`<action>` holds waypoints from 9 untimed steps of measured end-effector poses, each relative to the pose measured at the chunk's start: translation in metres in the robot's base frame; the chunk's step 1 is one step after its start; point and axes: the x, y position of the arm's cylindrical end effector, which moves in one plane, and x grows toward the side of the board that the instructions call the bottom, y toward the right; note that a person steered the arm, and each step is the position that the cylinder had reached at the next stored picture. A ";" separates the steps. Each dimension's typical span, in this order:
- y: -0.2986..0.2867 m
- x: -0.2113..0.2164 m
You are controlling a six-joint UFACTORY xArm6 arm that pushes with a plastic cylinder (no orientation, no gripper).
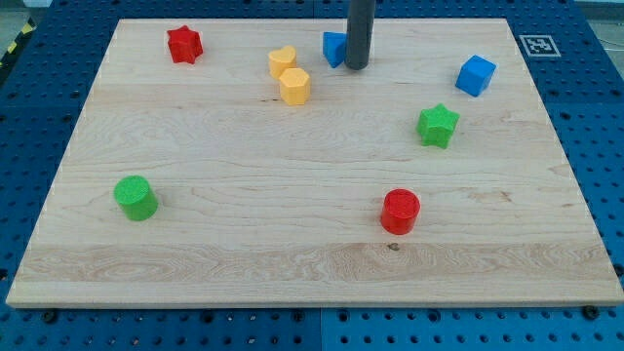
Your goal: Place the yellow heart below the blue triangle
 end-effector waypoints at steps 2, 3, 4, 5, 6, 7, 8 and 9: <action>-0.012 0.075; -0.036 0.105; -0.091 0.108; -0.117 0.085; -0.133 0.059; -0.134 0.026; -0.124 -0.001; -0.067 -0.001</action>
